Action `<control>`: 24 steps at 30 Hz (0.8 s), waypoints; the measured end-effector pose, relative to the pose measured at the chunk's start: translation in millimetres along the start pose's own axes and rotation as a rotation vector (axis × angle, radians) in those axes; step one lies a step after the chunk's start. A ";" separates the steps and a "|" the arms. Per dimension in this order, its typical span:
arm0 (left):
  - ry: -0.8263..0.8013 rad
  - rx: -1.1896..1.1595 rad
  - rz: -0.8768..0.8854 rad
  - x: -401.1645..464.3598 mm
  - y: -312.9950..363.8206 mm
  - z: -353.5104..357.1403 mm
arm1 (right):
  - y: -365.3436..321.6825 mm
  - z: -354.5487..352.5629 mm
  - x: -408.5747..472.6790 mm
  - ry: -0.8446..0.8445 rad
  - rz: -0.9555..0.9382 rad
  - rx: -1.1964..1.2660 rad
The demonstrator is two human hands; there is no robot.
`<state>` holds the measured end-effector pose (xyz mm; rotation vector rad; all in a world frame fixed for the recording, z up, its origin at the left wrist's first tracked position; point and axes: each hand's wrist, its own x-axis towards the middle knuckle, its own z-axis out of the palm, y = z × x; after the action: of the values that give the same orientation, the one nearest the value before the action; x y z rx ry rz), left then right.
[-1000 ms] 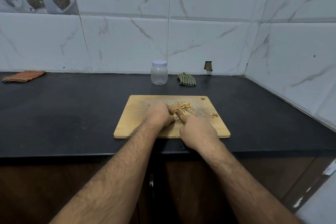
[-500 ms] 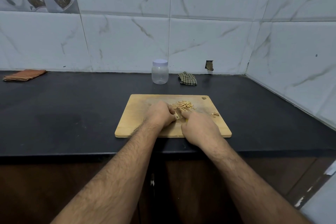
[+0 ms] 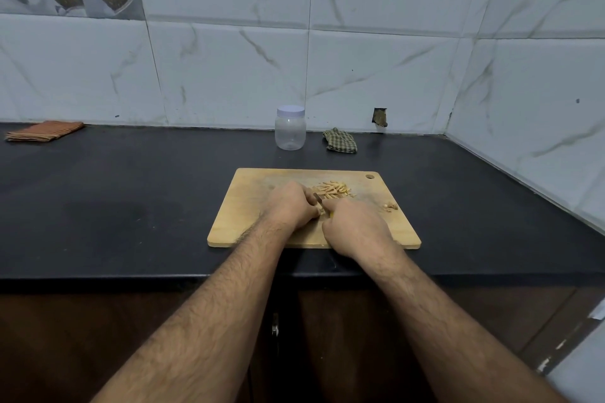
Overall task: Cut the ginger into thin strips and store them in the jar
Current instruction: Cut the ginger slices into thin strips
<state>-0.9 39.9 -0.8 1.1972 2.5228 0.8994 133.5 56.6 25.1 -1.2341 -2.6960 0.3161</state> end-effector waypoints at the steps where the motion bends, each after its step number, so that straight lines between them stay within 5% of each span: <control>1: 0.000 -0.003 -0.002 0.4 -0.2 0.3 | -0.4 0.6 1.3 -0.001 0.001 -0.010; 24: -0.062 -0.015 -0.046 -3.0 8.4 -4.2 | 7.8 -1.0 -33.2 -0.046 -0.002 -0.001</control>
<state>4.5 40.0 7.4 1.1393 2.4798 0.8554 160.9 36.4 22.2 -1.2393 -2.7359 0.3472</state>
